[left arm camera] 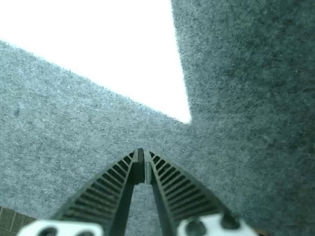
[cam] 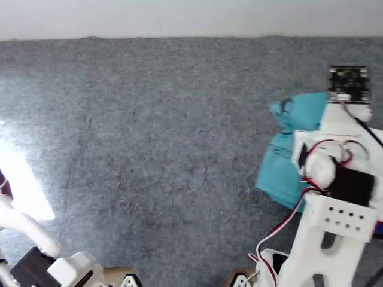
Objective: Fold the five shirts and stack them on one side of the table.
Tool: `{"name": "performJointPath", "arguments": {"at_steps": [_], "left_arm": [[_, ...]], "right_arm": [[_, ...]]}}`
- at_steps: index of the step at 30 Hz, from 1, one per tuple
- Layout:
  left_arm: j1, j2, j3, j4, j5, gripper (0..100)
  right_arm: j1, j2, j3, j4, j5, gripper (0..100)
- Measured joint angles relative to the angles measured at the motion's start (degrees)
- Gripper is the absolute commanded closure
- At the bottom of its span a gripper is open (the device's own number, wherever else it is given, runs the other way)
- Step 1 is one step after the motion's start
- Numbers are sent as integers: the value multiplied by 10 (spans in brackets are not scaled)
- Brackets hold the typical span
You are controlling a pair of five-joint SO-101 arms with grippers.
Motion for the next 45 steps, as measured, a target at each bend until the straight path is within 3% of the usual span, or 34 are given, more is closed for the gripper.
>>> {"name": "performJointPath", "arguments": {"at_steps": [12, 14, 19, 21, 24, 29, 34, 41, 45], "left_arm": [[0, 0, 0, 0, 0, 986], [0, 0, 0, 0, 0, 986], [0, 0, 0, 0, 0, 986], [0, 0, 0, 0, 0, 986], [0, 0, 0, 0, 0, 986], [0, 0, 0, 0, 0, 986], [0, 0, 0, 0, 0, 986], [0, 0, 0, 0, 0, 986], [0, 0, 0, 12, 0, 986]], "right_arm": [[147, 0, 155, -200, 120, 980], [159, 0, 180, -228, 129, 921], [166, 0, 234, -298, 135, 621], [178, 0, 241, -338, 135, 589], [200, -4, 241, -389, 146, 634], [215, -20, 241, -385, 172, 750], [207, -74, 241, -319, 172, 985], [130, -104, 284, -288, 175, 989], [105, -67, 370, -367, 175, 988]]}}
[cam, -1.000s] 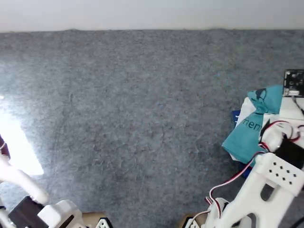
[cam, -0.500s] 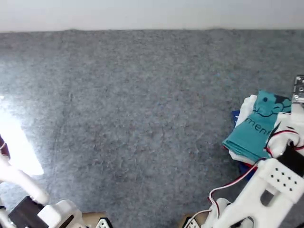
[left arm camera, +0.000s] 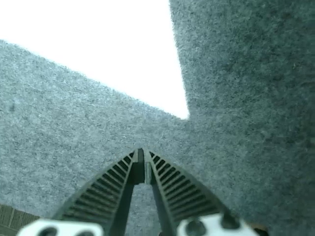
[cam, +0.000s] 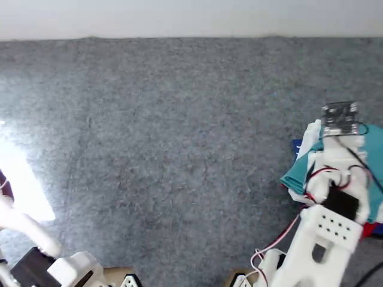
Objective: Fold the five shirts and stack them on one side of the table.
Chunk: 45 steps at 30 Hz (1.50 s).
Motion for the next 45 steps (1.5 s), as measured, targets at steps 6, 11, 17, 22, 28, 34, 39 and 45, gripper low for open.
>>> {"name": "performJointPath", "arguments": {"at_steps": [6, 11, 17, 22, 28, 34, 39, 45], "left_arm": [[0, 0, 0, 11, 0, 986], [0, 0, 0, 15, 0, 986], [0, 0, 0, 17, 0, 986], [0, 0, 0, 17, 0, 986], [2, 0, 0, 17, 0, 986], [2, 0, 0, 17, 0, 986], [2, 0, 0, 17, 0, 986], [2, 0, 0, 17, 0, 986]], "right_arm": [[-11, 92, 119, -123, -1, 988], [-44, 103, 122, -122, -15, 988], [-62, 32, 121, -106, -25, 983], [-62, -11, 115, -180, -25, 983], [-62, 97, 113, -366, -25, 983], [-51, 281, 31, -480, -25, 983], [-19, 387, -55, -491, -25, 983], [-24, 501, -128, -495, -25, 983]]}}
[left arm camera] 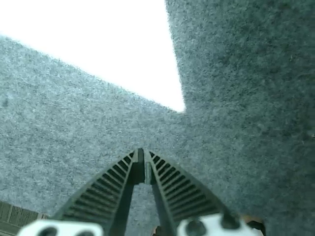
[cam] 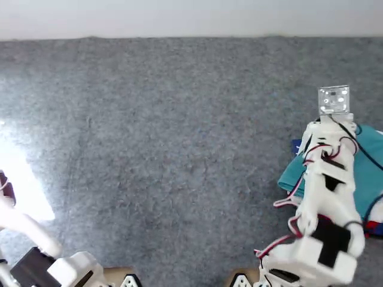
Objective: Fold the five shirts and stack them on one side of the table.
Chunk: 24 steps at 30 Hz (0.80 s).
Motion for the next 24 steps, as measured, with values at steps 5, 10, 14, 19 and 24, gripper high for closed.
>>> {"name": "performJointPath", "arguments": {"at_steps": [5, 10, 14, 19, 24], "left_arm": [[0, 0, 0, 0, 0, 986], [0, 0, 0, 0, 0, 986], [0, 0, 0, 0, 0, 986], [0, 0, 0, 0, 0, 986], [0, 0, 0, 0, 0, 986]], "right_arm": [[-4, 62, -63, 0, 0, 983], [7, 95, -117, 0, 0, 983], [9, 122, -128, 0, 0, 985], [8, 100, -113, 0, -7, 983], [-15, -33, -55, 53, -24, 983]]}}
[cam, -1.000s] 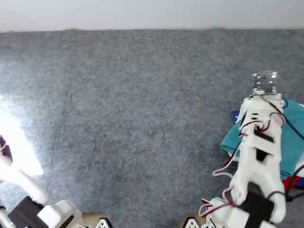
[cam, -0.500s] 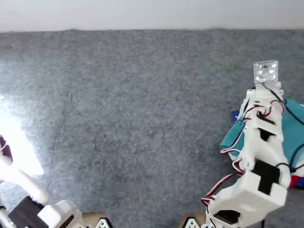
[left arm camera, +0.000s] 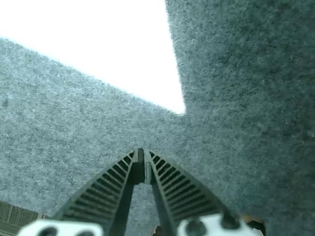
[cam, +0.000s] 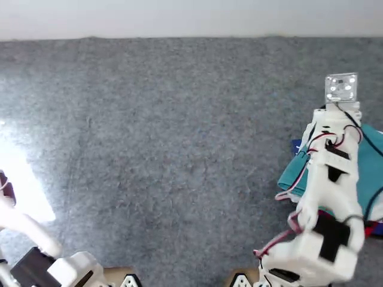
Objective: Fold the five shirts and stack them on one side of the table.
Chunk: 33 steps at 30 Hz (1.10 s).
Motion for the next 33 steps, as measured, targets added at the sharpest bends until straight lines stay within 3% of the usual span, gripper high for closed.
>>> {"name": "performJointPath", "arguments": {"at_steps": [5, 9, 17, 24, 33], "left_arm": [[0, 0, 0, 0, -4, 986], [0, 0, 0, 0, -36, 986], [0, 0, 0, 0, -45, 986], [0, 0, 0, 0, -45, 986], [0, 0, 0, 0, -45, 986]], "right_arm": [[-16, -114, 37, 106, -4, 983], [-7, -119, 54, 118, -4, 983], [9, 88, 22, -40, -4, 987], [6, 159, -48, -59, -4, 987], [-27, -33, 10, 106, -4, 987]]}}
